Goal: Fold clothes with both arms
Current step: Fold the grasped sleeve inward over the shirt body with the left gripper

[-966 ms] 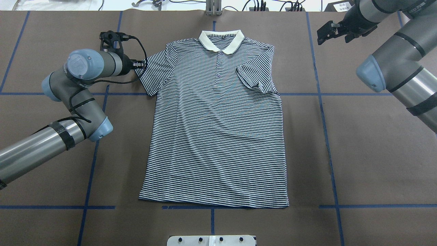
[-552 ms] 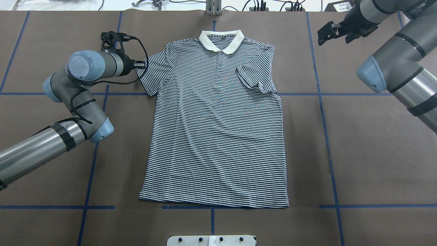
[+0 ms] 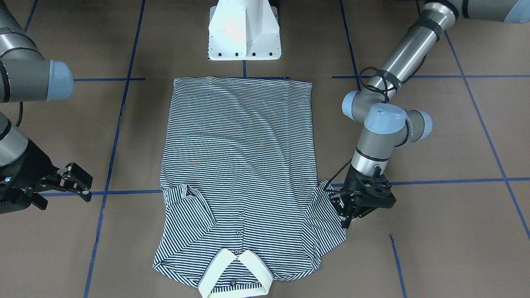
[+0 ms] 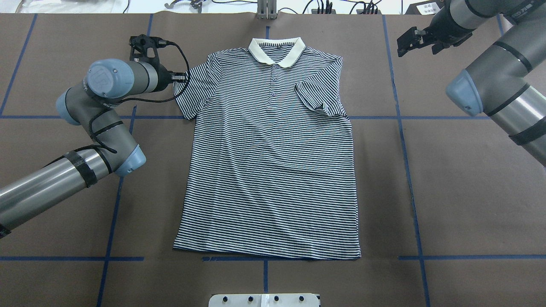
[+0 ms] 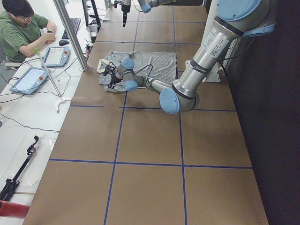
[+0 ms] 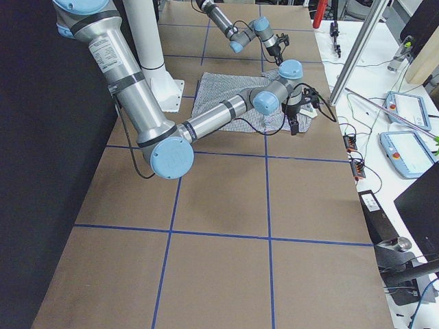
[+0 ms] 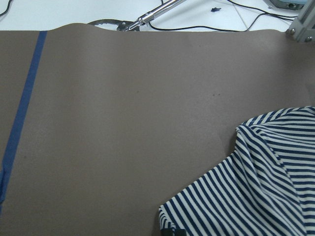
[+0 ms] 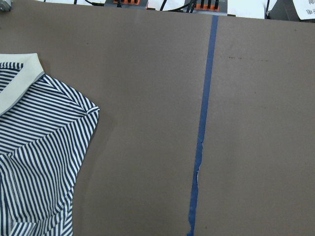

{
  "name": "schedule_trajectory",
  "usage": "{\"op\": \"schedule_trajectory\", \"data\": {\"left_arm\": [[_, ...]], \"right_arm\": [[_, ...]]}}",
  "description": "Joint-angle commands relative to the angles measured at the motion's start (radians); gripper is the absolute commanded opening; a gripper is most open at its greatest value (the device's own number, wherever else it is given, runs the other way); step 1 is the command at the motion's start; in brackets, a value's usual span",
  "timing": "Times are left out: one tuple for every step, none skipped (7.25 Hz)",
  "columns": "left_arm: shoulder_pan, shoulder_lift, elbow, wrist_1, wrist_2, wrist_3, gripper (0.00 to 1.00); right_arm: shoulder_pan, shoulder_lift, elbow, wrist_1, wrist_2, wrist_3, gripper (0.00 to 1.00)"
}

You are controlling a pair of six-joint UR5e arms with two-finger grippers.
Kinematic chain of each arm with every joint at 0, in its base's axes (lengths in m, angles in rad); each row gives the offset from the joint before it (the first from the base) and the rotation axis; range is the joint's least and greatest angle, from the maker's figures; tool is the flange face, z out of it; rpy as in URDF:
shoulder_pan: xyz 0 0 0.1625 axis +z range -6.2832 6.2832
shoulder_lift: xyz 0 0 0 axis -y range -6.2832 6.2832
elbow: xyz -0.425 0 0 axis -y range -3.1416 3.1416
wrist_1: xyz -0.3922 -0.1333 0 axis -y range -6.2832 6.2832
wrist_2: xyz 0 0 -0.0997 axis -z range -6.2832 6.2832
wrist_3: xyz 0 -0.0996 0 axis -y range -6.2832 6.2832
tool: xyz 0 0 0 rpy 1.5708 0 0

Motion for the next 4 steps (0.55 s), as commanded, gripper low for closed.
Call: {"op": "schedule_trajectory", "data": {"left_arm": [[0.048, -0.126, 0.014, 0.157, 0.009, -0.098, 0.0], [0.067, -0.161, 0.044, 0.159, 0.009, -0.124, 0.0], [0.094, -0.222, 0.12, 0.157, 0.047, -0.173, 0.0], [0.111, -0.244, 0.146, 0.157, 0.085, -0.186, 0.0]], "right_arm": [[0.0, -0.001, 0.0, 0.0, -0.01, 0.009, 1.0], [0.0, -0.001, -0.001, 0.0, -0.013, 0.009, 1.0], [-0.002, -0.003, -0.005, 0.0, -0.02, 0.011, 1.0], [-0.002, -0.004, -0.008, 0.0, -0.029, 0.009, 1.0]]}}
